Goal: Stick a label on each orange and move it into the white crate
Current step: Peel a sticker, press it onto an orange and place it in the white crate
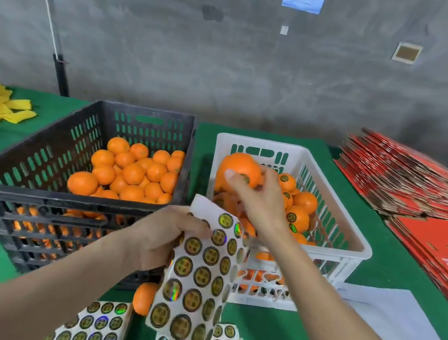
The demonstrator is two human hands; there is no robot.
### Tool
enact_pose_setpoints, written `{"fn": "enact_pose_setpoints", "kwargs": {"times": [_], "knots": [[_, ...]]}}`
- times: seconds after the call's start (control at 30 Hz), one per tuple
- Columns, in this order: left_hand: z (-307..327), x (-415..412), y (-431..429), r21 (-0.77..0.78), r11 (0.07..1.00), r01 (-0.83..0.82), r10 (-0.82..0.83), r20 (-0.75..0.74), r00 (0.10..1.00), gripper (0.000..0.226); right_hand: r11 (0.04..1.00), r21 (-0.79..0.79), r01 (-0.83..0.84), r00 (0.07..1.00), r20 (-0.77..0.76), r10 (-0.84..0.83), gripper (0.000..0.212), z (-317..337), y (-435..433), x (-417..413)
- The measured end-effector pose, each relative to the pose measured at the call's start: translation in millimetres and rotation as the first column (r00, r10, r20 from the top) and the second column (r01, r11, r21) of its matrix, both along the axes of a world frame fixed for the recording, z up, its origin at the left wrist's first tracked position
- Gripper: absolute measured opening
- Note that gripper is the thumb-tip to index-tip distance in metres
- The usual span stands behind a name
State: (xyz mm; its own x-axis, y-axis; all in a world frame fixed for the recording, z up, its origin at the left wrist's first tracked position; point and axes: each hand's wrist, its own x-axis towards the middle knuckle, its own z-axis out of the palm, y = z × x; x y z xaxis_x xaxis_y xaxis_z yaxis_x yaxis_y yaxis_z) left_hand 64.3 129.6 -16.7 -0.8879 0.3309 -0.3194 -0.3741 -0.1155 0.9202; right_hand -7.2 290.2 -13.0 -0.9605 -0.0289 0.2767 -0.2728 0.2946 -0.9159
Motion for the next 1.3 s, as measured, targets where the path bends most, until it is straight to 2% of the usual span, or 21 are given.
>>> {"fn": "enact_pose_setpoints", "kwargs": {"times": [0.07, 0.13, 0.23, 0.4, 0.53, 0.7, 0.73, 0.77, 0.8, 0.83, 0.87, 0.9, 0.93, 0.97, 1.03, 1.17, 1.3], "knots": [[1.7, -4.7, -5.2, -0.025, 0.999, -0.046, 0.046, -0.009, 0.999, 0.041, 0.991, 0.059, 0.118, 0.991, 0.063, -0.121, 0.073, 1.7, 29.2, -31.9], [1.8, -6.9, -10.5, -0.011, 0.998, -0.070, 0.070, 0.003, 0.998, 0.045, 0.951, 0.199, 0.239, 0.956, 0.123, -0.266, 0.074, -2.9, 64.6, -59.9], [0.9, -7.7, -15.6, 0.042, 0.997, -0.066, 0.064, 0.040, 0.997, 0.042, 0.821, 0.479, 0.310, 0.875, 0.193, -0.443, 0.086, -22.5, 111.5, -80.3], [-0.7, -12.6, -15.0, 0.051, 0.998, -0.032, 0.031, 0.038, 0.999, 0.052, 0.632, 0.722, 0.283, 0.830, 0.146, -0.538, 0.098, -31.7, 135.7, -88.1], [1.5, -16.3, -9.8, 0.056, 0.998, -0.016, 0.015, 0.023, 1.000, 0.041, 0.509, 0.832, 0.220, 0.807, 0.137, -0.574, 0.095, -24.0, 139.8, -88.2], [3.9, -15.4, -5.4, 0.070, 0.997, 0.012, -0.013, 0.013, 1.000, 0.040, 0.313, 0.948, -0.052, 0.760, 0.242, -0.604, 0.086, -12.6, 135.1, -69.2], [4.2, -14.3, -4.6, 0.071, 0.997, 0.022, -0.023, 0.014, 1.000, 0.040, 0.268, 0.960, -0.087, 0.783, 0.232, -0.577, 0.080, -5.9, 130.5, -62.0], [4.3, -13.4, -3.8, 0.071, 0.997, 0.030, -0.031, 0.011, 0.999, 0.042, 0.252, 0.965, -0.071, 0.844, 0.193, -0.500, 0.070, 1.9, 124.8, -54.8], [4.3, -12.0, -3.0, 0.068, 0.997, 0.034, -0.035, 0.004, 0.999, 0.043, 0.309, 0.951, -0.003, 0.924, 0.121, -0.363, 0.056, 9.4, 118.5, -47.0], [3.9, -10.6, -2.1, 0.060, 0.998, 0.035, -0.035, -0.003, 0.999, 0.044, 0.476, 0.877, 0.066, 0.983, 0.025, -0.181, 0.041, 15.7, 109.8, -36.7], [3.3, -8.9, -1.5, 0.047, 0.998, 0.038, -0.037, -0.010, 0.999, 0.047, 0.698, 0.714, 0.046, 0.997, -0.071, 0.008, 0.028, 22.6, 97.4, -21.4], [2.7, -7.0, -0.9, 0.031, 0.999, 0.040, -0.040, -0.017, 0.999, 0.050, 0.859, 0.505, -0.089, 0.972, -0.145, 0.186, 0.020, 30.0, 82.4, -1.7], [2.5, -4.8, -0.3, 0.016, 0.999, 0.042, -0.042, -0.023, 0.999, 0.052, 0.902, 0.353, -0.250, 0.920, -0.204, 0.334, 0.018, 34.8, 67.6, 19.5], [2.6, -2.4, 0.4, 0.004, 0.999, 0.040, -0.040, -0.027, 0.999, 0.052, 0.888, 0.309, -0.342, 0.872, -0.248, 0.422, 0.016, 36.1, 54.1, 37.1], [2.6, 2.5, 0.9, 0.002, 1.000, 0.029, -0.029, -0.021, 0.999, 0.047, 0.857, 0.390, -0.338, 0.827, -0.312, 0.468, 0.012, 29.3, 35.5, 56.9], [4.4, 11.8, -2.0, -0.012, 1.000, 0.016, -0.016, 0.009, 1.000, 0.038, 0.881, 0.403, -0.249, 0.867, -0.312, 0.388, 0.011, 12.3, 21.3, 62.2], [-1.1, 20.7, -1.7, 0.002, 0.985, -0.170, 0.170, 0.026, 0.985, 0.042, 0.885, 0.464, 0.034, 0.834, -0.501, 0.230, 0.009, -10.8, 8.5, 67.1]]}}
